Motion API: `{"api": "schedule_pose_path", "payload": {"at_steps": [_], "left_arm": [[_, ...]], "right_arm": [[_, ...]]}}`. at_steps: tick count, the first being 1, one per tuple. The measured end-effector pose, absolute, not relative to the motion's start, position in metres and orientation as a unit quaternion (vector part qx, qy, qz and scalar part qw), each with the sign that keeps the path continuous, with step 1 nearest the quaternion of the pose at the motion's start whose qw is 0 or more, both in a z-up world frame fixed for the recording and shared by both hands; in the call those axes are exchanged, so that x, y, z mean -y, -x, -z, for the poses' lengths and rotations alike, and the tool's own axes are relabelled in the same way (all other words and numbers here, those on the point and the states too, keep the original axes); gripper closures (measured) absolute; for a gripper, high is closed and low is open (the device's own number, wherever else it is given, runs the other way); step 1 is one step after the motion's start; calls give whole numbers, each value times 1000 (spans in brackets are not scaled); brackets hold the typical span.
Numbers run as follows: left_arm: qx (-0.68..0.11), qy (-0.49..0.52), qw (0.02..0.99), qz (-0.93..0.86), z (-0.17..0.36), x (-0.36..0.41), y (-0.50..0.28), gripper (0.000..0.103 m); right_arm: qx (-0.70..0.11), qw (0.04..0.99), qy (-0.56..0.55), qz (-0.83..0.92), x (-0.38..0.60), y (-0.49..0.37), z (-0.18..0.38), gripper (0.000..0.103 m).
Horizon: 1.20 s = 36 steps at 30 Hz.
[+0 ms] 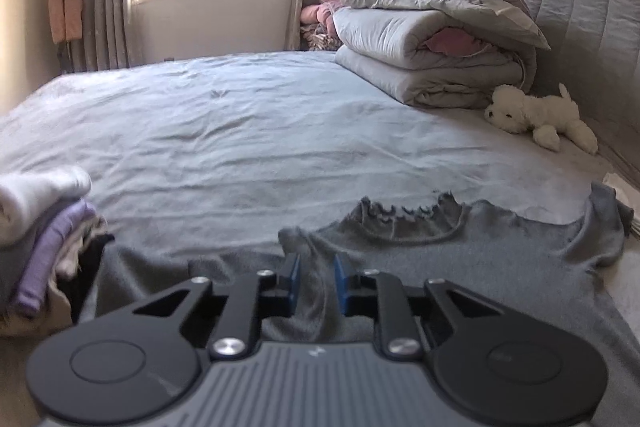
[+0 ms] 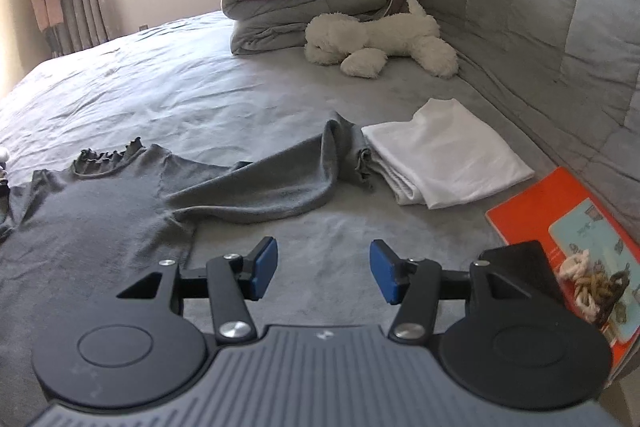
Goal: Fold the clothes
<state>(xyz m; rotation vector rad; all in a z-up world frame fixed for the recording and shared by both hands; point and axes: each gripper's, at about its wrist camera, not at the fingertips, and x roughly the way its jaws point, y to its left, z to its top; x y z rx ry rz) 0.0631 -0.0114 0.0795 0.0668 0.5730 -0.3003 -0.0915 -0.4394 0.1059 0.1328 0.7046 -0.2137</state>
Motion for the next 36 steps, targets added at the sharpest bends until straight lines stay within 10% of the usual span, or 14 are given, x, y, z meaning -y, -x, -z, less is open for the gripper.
{"api": "schedule_pose_path", "payload": {"at_steps": [14,18,21,24,26,28,36], "left_arm": [[-316,-34,937,145,-74,-14,-71,82],[-318,-63,940,107,-66,-26,-93,50],[-342,-96,932,68,-44,-31,-103,47],[-348,-127,928,45,-25,-29,-106,51],[-347,-125,928,53,-21,-27,-106,98],[-351,-114,928,52,-25,-30,-108,103],[-351,-55,934,33,-47,-64,-105,103]], "right_arm": [[-375,904,-182,97,442,54,-83,48],[-373,907,-160,108,434,-3,-76,48],[-386,896,-168,142,441,-33,-60,45],[-403,892,-132,160,431,-47,-32,45],[-383,904,-92,168,419,-46,-20,68],[-379,908,-64,169,413,-44,-22,100],[-298,937,-30,182,424,-12,-81,100]]}}
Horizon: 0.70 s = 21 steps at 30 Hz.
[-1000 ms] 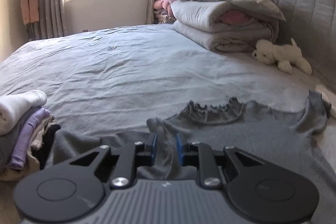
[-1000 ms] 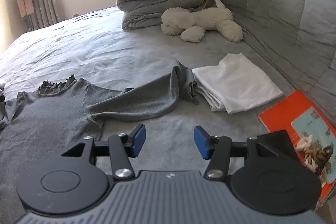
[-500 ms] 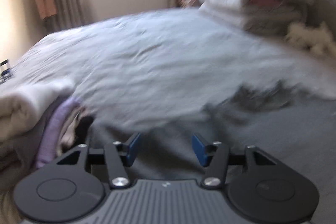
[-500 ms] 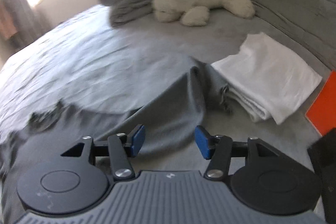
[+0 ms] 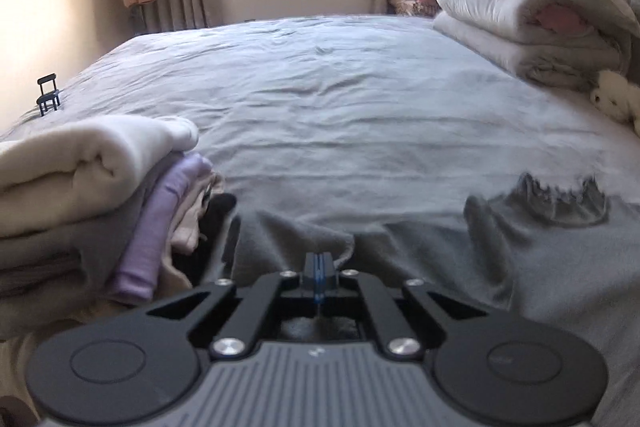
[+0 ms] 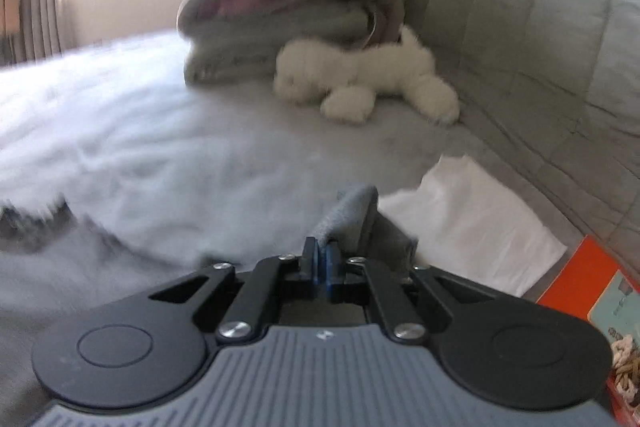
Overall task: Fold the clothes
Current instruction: 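Grasp the grey top sleeve with the right gripper while the left gripper grasps the hem, then lay the sleeve down and open both grippers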
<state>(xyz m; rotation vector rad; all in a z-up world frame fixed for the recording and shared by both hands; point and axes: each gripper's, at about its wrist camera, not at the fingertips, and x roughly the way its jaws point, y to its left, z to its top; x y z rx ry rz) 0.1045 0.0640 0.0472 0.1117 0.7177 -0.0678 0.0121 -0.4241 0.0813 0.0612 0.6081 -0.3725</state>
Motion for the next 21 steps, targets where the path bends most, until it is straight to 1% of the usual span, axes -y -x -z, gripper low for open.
{"api": "schedule_pose_path", "payload": {"at_steps": [4,5,6,7,8,10,12,15,21], "left_arm": [[-378,-81,922,33,-34,-55,-105,102],[-379,-82,921,32,-34,-54,-105,101],[-375,-85,923,32,-36,-52,-104,100],[-372,-90,923,35,-38,-50,-103,100],[-370,-99,923,41,-39,-48,-101,99],[-365,-108,923,47,-42,-46,-96,97],[-364,-98,925,45,-45,-46,-92,96],[-377,-77,922,45,-42,-52,-93,96],[-377,-63,923,39,-41,-52,-97,96]], "right_arm": [[-413,895,-32,163,420,-23,-42,98],[-421,893,-33,158,422,-24,-35,93],[-423,893,-33,153,424,-25,-28,90],[-415,895,-31,157,425,-25,-29,81],[-407,898,-29,165,426,-26,-33,68],[-390,902,-23,181,425,-28,-42,56],[-377,909,-16,177,421,-33,-51,55],[-359,918,-4,167,416,-43,-58,52],[-349,924,-18,158,413,-45,-59,51]]}}
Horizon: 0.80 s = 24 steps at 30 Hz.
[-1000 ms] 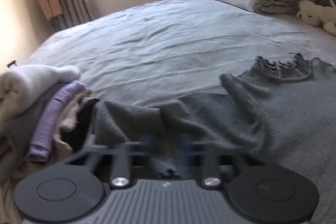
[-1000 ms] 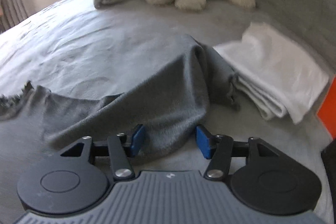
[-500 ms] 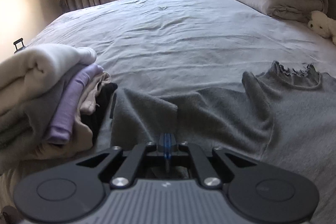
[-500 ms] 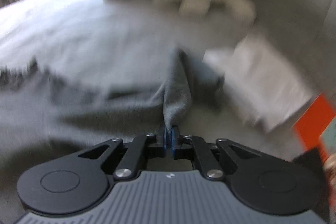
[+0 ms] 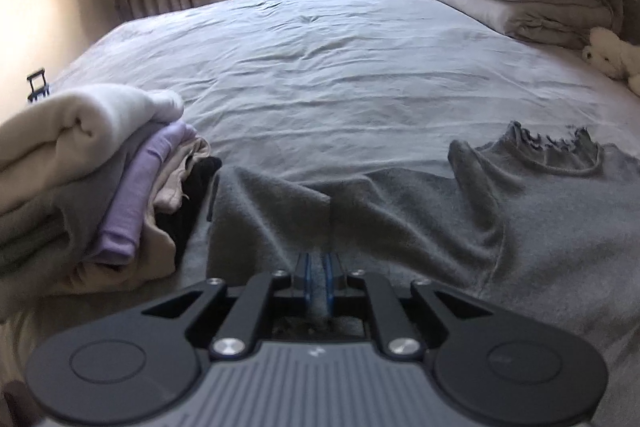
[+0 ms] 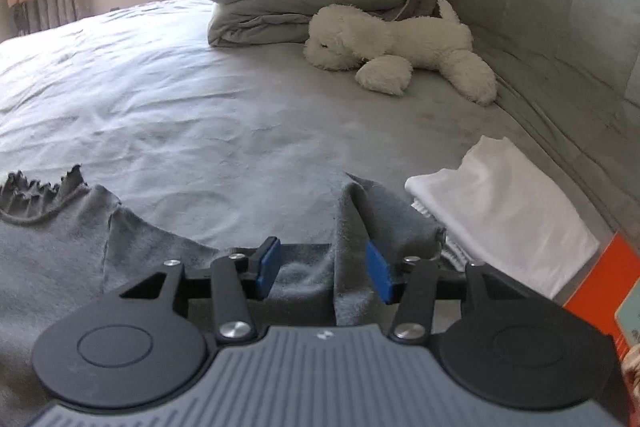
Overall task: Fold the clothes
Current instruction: 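Lay the sleeve down and open both grippers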
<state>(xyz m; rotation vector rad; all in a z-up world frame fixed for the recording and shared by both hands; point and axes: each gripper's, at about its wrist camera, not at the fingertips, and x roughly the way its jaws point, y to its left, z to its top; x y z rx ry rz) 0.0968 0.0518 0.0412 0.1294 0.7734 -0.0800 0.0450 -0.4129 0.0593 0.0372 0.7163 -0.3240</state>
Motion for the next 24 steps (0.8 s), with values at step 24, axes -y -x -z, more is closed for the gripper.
{"api": "schedule_pose_path", "payload": {"at_steps": [24], "left_arm": [[-363,-14,920,147,-51,-42,-120,65]], "right_arm": [[-378,892,0,249,383,-14,-93,51]]}}
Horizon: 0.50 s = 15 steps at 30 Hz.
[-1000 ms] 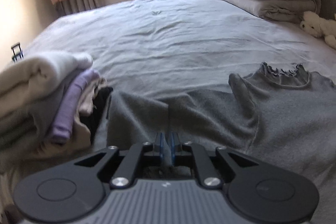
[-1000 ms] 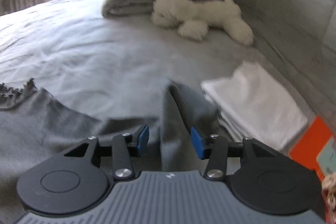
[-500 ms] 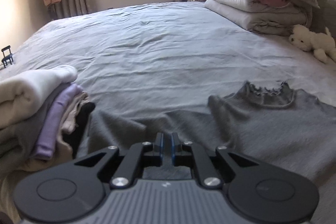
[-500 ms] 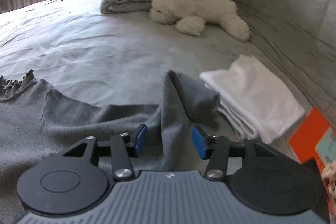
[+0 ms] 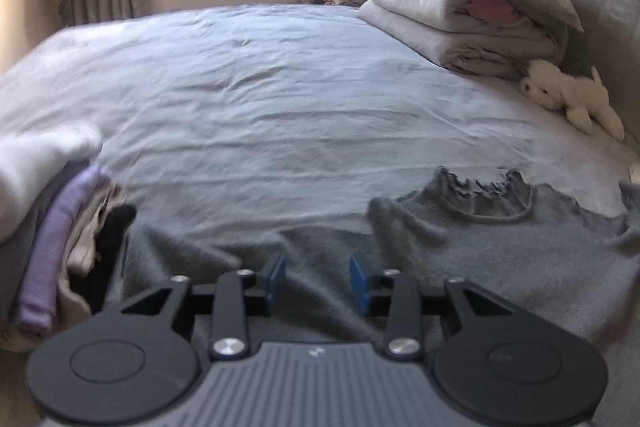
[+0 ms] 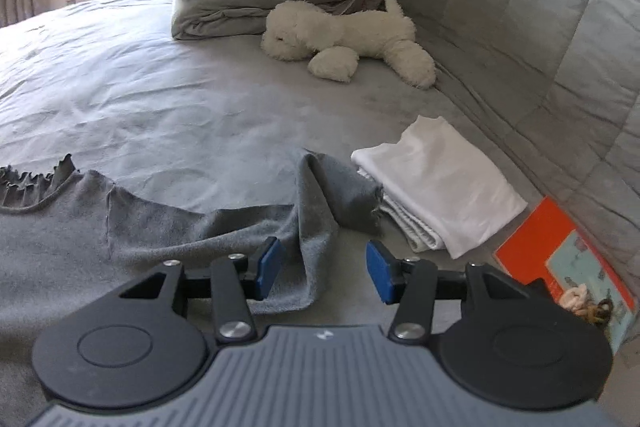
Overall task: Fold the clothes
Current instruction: 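Lay the sleeve down and open both grippers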
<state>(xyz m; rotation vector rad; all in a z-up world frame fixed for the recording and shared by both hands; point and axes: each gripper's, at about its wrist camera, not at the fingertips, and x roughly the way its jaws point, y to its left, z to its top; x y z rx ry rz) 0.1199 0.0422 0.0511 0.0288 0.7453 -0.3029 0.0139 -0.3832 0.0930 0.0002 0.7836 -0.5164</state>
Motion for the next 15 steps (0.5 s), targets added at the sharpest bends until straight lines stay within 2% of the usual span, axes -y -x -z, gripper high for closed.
{"api": "schedule_pose_path", "payload": {"at_steps": [4,8,12,15], "left_arm": [[-368,-35,918,144,-43,-45,-128,64],[-365,-4,918,154,-50,-57,-123,64],[-348,0,922,171,-55,-61,-118,55],[-354,-5,921,161,-49,-60,-122,55]], "right_arm": [[-376,887,19,267,381,-12,-104,50],[-383,882,51,269,371,1,-99,50],[-388,882,33,265,365,-5,-90,50],[-384,888,24,253,356,-16,-86,49]]}}
